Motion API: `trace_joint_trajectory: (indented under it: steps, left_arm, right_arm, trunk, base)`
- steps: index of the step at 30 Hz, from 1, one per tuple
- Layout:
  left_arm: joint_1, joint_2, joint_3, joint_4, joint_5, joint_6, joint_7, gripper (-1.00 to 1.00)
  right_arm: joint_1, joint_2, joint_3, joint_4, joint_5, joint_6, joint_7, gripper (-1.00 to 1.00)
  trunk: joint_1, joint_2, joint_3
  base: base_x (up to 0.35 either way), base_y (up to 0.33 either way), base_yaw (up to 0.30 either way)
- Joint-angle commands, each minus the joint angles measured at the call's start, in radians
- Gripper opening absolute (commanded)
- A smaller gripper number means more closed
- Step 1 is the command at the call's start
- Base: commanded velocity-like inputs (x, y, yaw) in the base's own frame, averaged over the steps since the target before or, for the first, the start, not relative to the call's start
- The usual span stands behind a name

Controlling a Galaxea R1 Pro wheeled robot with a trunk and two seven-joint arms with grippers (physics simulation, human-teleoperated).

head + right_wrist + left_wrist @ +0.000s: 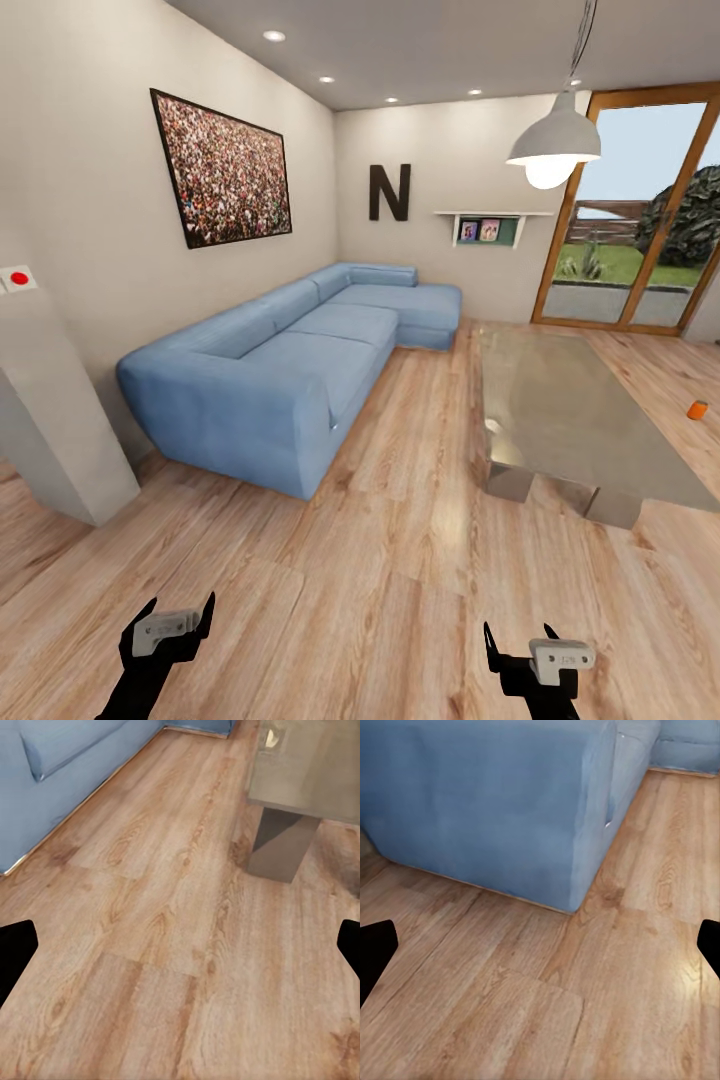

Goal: Put the three can of soda from the living room inside the tash can in the kitchen.

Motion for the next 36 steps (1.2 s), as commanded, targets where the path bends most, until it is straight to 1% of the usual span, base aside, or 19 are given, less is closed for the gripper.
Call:
trace_joint_trajectory:
  steps: [1,7,12,15,28,36]
  left_arm:
    - [0.000,0.000,0.000,0.000,0.000,0.000,0.000,1.00]
    - [0.000,0.000,0.000,0.000,-0.001,0.000,0.000,1.00]
    - [0.000,0.000,0.000,0.000,-0.002,-0.001,0.000,1.00]
    - [0.000,0.000,0.000,0.000,-0.002,0.000,0.000,1.00]
    - [0.000,0.000,0.000,0.001,-0.002,0.000,0.001,1.00]
    - [0.000,0.000,0.000,0.001,-0.003,-0.001,0.002,1.00]
  right_arm:
    - [0.000,0.000,0.000,0.000,0.000,0.000,0.000,1.00]
    - [0.000,0.000,0.002,0.000,0.000,0.001,0.005,1.00]
    - [0.000,0.000,0.030,0.013,-0.001,-0.001,0.008,1.00]
    - [0.000,0.000,0.036,0.016,0.000,-0.002,0.008,1.00]
    - [0.000,0.000,0.040,0.022,0.000,-0.003,0.008,1.00]
    - [0.000,0.000,0.039,0.023,-0.001,-0.003,0.005,1.00]
  trunk:
    - [0.000,0.000,0.000]
    - [0.000,0.000,0.000]
    - [0.000,0.000,0.005]
    - [0.000,0.000,0.010]
    - [0.000,0.000,0.029]
    - [0.000,0.000,0.033]
  base:
    - [0.000,0.000,0.002]
    - [0.000,0.000,0.000]
    - [0.000,0.000,0.000]
    - [0.000,0.000,0.000]
    - [0.000,0.000,0.005]
    - [0.000,0.000,0.011]
